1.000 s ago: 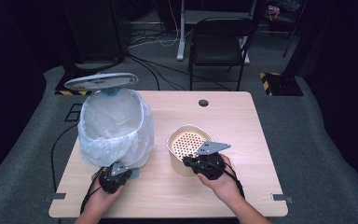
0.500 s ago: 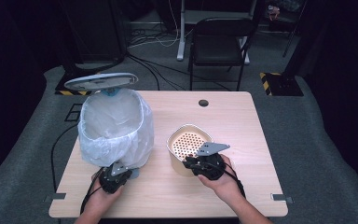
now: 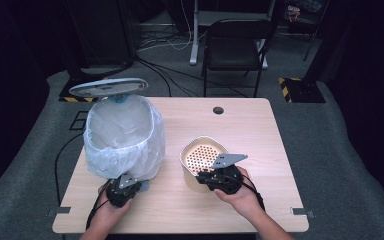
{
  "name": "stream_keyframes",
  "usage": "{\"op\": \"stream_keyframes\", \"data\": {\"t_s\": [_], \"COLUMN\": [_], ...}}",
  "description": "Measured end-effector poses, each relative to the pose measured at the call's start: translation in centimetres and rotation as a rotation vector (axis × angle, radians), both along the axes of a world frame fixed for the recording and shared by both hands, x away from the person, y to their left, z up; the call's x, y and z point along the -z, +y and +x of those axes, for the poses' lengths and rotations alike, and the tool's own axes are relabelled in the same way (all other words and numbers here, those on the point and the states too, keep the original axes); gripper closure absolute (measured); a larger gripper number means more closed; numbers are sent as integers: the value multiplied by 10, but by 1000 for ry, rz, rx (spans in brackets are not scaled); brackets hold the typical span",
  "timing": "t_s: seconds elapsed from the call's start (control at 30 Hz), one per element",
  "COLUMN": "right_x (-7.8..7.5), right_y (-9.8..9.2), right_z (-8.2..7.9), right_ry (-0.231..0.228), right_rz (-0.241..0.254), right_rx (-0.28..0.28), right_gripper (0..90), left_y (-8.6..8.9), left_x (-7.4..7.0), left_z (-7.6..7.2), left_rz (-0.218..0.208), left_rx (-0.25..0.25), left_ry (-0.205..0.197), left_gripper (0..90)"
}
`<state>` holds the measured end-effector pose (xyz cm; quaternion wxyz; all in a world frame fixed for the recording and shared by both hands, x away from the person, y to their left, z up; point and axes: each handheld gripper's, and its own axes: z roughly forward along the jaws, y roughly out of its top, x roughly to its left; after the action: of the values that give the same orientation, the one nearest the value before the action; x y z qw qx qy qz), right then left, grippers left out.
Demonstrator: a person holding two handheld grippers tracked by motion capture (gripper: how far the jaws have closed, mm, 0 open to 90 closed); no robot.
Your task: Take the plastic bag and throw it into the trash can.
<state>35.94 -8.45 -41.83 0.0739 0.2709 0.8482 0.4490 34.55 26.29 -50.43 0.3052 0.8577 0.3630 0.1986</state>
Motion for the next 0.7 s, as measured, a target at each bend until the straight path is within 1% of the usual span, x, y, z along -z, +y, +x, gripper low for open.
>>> {"op": "stream_keyframes", "data": {"t_s": [0.07,0.13,0.2,0.23,0.33,0.4,0.43,0.47,0.57,0.63,0.7], "right_x": [0,-2,-5,-9,-17,-22,-24,-25,-27,-28,-28], "right_y": [0,-2,-3,-5,-11,-17,-21,-24,-38,-45,-55], "right_z": [-1,-4,-6,-7,-9,-9,-8,-8,-6,-5,-5], "right_ry": [5,15,4,-10,-37,-47,-50,-53,-64,-67,-81], "right_rz": [1,10,25,29,41,48,51,52,53,51,51], "right_rx": [2,-1,5,5,27,43,63,71,111,135,164], "right_gripper": [791,736,705,684,626,604,582,562,513,491,470], "left_y": [0,0,0,1,0,0,0,0,0,0,0], "left_x": [0,0,0,-1,0,0,0,0,0,-1,-1], "left_z": [0,0,0,0,0,0,0,0,0,0,0], "left_rz": [-2,-1,-3,1,-2,-2,-2,0,-2,1,1], "left_rx": [-1,0,2,4,0,0,0,4,2,3,3], "left_ry": [0,0,2,8,0,1,1,7,3,9,11], "left_gripper": [900,900,900,900,900,900,900,900,900,900,900]}}
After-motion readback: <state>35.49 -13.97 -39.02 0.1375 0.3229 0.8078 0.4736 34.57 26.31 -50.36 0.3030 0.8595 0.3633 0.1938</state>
